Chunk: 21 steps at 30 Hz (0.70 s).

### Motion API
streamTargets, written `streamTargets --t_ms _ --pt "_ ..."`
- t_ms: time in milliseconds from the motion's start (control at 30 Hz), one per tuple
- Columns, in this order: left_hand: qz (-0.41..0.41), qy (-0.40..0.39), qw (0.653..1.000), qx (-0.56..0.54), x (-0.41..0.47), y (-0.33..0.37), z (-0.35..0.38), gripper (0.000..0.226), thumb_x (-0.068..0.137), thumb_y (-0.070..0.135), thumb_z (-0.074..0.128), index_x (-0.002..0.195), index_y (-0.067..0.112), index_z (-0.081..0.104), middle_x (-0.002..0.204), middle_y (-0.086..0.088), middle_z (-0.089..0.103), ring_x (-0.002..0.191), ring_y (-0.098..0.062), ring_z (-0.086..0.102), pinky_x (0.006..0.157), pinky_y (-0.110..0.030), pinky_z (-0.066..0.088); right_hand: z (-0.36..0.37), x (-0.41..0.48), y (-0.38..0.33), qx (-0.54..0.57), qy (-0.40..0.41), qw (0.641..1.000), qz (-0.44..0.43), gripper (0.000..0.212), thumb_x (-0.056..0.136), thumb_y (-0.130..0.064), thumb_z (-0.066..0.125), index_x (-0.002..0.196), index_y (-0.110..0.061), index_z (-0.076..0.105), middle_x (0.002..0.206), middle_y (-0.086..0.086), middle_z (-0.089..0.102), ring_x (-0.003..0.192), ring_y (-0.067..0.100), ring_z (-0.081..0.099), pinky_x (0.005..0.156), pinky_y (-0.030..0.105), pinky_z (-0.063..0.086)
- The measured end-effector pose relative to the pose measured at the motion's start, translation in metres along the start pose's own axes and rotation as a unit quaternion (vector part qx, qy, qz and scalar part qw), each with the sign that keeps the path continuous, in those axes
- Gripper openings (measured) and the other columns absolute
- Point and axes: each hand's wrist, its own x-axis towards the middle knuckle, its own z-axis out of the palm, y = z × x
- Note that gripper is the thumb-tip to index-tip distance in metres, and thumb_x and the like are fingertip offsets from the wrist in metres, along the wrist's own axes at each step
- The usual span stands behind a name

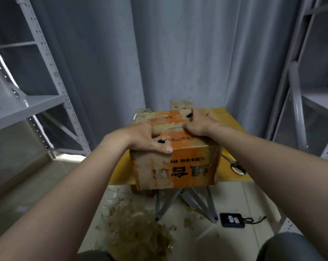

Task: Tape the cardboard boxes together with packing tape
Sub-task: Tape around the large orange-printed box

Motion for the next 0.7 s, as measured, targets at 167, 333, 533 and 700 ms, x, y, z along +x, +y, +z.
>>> streamTargets --t_ms 167,333,533,700 --pt "-0.002 0.022 1.000 0.021 0.000 -0.007 0.006 0.123 0.048 0.074 0.090 0.156 0.036 0.043 0.134 0.023 0.059 0.102 -0.004 0.049 0.068 -0.013 0.033 0.002 0.002 0.001 -0.033 -0.031 0.999 -0.026 0.078 0.101 -0.052 0.050 0.163 -0.033 0.007 0.164 0.005 0.038 0.144 0.037 0.043 0.115 0.047 0.040" --pt "-0.009 0.020 1.000 0.015 0.004 -0.008 0.007 0.124 0.052 0.073 0.090 0.158 0.036 0.039 0.154 0.012 0.051 0.113 -0.009 0.047 0.070 -0.015 0.033 0.002 0.010 0.000 -0.059 -0.050 0.997 -0.011 0.074 0.103 -0.055 0.048 0.163 -0.029 0.013 0.167 0.005 0.031 0.143 0.037 0.044 0.114 0.045 0.039" --pt "-0.021 0.017 0.999 0.025 0.013 -0.004 0.007 0.121 0.055 0.069 0.090 0.159 0.036 0.037 0.154 0.009 0.049 0.116 -0.015 0.047 0.086 -0.029 0.035 -0.009 0.010 0.002 0.086 -0.069 0.994 -0.020 0.075 0.103 -0.047 0.056 0.163 -0.023 0.018 0.158 0.006 0.041 0.131 0.030 0.053 0.101 0.039 0.045" --pt "-0.032 -0.005 0.999 -0.002 0.021 -0.003 0.005 0.124 0.055 0.064 0.092 0.161 0.037 0.033 0.155 0.008 0.046 0.127 -0.021 0.049 0.094 -0.032 0.037 -0.026 0.009 0.042 0.298 0.048 0.952 0.058 0.040 0.107 -0.030 0.046 0.140 -0.012 0.058 0.143 0.010 0.058 0.125 0.034 0.055 0.094 0.042 0.044"
